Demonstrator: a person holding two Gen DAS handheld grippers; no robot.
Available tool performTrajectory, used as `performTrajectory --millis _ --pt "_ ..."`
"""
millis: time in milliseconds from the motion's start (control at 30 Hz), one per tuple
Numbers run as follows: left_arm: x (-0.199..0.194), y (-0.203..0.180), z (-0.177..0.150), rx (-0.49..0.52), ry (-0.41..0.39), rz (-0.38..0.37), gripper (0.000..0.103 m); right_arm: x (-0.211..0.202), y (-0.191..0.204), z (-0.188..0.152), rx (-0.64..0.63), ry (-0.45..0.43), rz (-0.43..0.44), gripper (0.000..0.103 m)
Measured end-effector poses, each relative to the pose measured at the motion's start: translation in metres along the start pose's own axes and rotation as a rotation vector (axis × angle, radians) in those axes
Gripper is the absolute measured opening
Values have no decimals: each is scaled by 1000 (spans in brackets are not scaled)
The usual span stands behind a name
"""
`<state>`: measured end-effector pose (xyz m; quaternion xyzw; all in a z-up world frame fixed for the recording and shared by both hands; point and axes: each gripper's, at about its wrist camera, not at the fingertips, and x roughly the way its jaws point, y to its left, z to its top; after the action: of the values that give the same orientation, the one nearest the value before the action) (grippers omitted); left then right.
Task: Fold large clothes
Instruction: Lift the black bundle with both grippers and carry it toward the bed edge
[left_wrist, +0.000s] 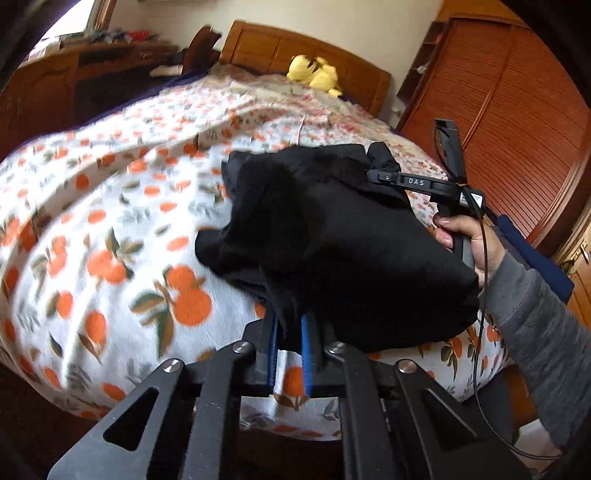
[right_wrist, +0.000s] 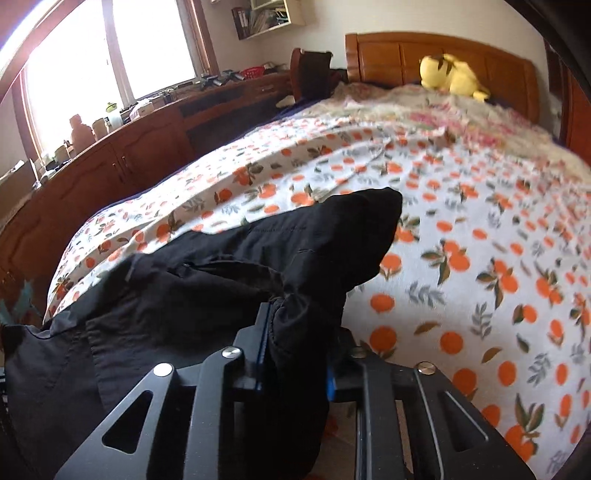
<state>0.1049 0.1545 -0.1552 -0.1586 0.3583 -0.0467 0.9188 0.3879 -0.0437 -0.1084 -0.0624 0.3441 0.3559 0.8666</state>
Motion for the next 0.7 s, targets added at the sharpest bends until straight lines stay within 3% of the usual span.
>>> performTrajectory --millis 167,300,500,700 --pt "-19 29 16 1 -92 44 8 -9 41 22 -60 -45 -2 19" --pt "-43 70 33 -26 -120 69 8 3 89 48 -119 -69 -1 19" --pt "-94 140 61 -25 -178 206 8 46 173 90 -179 -96 51 19" --pt "-132 223 75 -94 -223 380 8 101 262 115 -253 -104 123 18"
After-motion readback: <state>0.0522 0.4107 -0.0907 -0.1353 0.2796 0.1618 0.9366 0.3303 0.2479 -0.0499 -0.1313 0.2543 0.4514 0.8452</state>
